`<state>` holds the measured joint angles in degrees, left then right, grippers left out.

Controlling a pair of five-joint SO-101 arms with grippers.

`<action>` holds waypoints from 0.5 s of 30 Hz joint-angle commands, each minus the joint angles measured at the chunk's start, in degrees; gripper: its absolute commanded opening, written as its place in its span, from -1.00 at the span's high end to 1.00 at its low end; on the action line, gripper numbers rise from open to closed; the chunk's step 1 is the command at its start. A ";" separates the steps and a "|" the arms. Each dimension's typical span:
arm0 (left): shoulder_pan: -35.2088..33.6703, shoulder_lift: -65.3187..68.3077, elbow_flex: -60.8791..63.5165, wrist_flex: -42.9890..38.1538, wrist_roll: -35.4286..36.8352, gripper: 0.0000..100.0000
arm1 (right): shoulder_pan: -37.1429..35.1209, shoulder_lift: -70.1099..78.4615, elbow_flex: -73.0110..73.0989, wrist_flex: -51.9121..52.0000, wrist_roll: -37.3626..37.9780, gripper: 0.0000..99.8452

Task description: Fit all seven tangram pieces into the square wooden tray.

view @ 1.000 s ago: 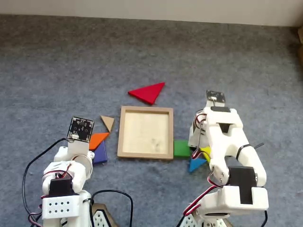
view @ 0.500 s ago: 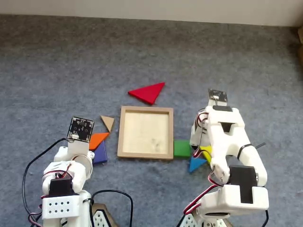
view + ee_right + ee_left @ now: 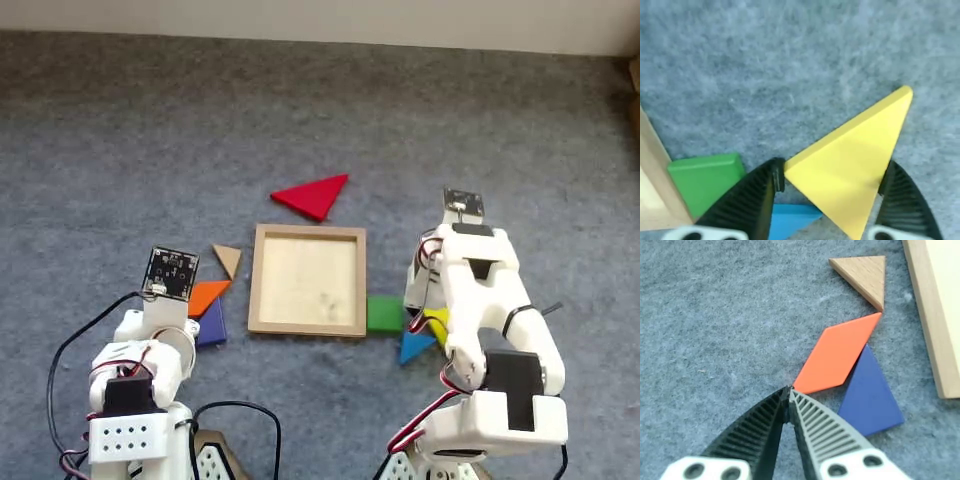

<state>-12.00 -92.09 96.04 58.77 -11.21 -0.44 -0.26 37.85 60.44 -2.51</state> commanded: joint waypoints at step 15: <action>-0.75 -0.66 1.63 0.26 -0.44 0.99 | -1.10 -0.40 -16.13 9.27 11.08 0.60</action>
<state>-12.00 -92.09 96.04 58.77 -11.21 -0.88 -0.18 27.74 66.51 7.69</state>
